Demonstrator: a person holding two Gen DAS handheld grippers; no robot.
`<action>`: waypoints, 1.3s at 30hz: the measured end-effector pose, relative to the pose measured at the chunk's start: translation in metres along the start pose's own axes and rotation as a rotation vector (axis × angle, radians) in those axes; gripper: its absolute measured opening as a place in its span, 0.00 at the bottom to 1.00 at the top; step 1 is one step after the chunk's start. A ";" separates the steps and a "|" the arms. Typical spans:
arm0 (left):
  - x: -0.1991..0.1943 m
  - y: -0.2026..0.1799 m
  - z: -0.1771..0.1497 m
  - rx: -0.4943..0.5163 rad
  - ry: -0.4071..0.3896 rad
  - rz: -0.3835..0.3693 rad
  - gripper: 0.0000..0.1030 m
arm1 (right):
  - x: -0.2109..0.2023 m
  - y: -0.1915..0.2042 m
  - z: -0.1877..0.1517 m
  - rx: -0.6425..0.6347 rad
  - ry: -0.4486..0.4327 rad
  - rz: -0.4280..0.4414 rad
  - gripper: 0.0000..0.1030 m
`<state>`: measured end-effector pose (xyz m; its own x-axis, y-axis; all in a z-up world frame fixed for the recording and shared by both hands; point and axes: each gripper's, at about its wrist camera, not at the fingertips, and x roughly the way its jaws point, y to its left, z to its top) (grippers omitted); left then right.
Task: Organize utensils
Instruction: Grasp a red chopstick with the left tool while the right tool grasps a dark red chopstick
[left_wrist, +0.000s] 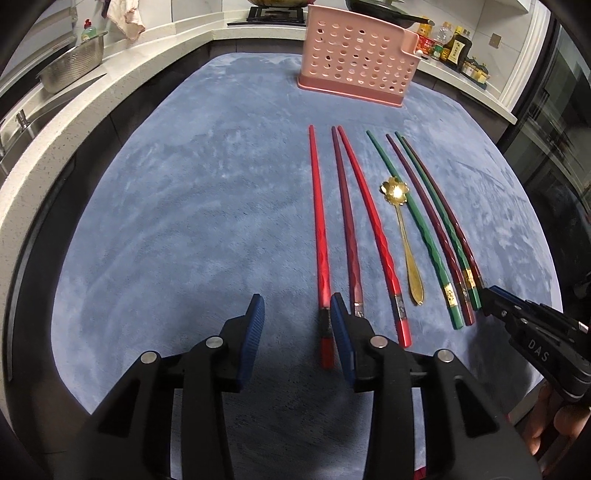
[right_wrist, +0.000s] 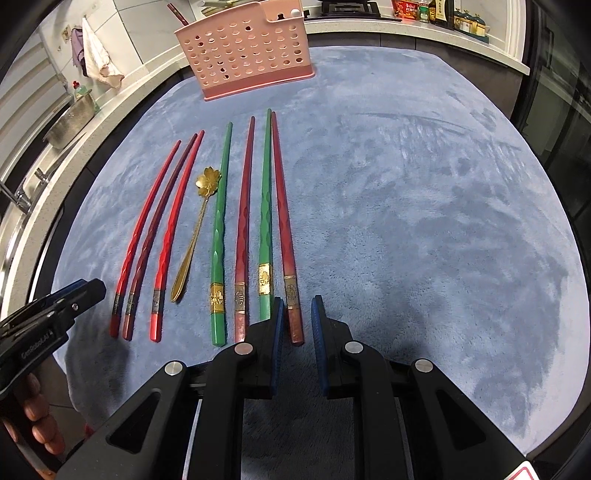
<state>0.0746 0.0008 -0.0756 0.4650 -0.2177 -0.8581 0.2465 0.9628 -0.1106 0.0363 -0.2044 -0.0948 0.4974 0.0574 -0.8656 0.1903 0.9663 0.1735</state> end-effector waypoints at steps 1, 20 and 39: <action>0.001 -0.001 -0.001 0.002 0.002 0.000 0.34 | 0.000 0.000 0.000 -0.001 -0.001 0.000 0.15; 0.015 -0.009 -0.009 0.020 0.038 0.005 0.34 | 0.006 0.000 0.002 -0.020 -0.009 -0.004 0.15; 0.015 -0.008 -0.012 0.048 0.034 0.019 0.07 | 0.006 0.001 0.002 -0.025 -0.011 -0.004 0.14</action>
<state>0.0697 -0.0081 -0.0935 0.4412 -0.1927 -0.8765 0.2789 0.9577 -0.0702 0.0409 -0.2037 -0.0992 0.5063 0.0506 -0.8609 0.1712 0.9725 0.1578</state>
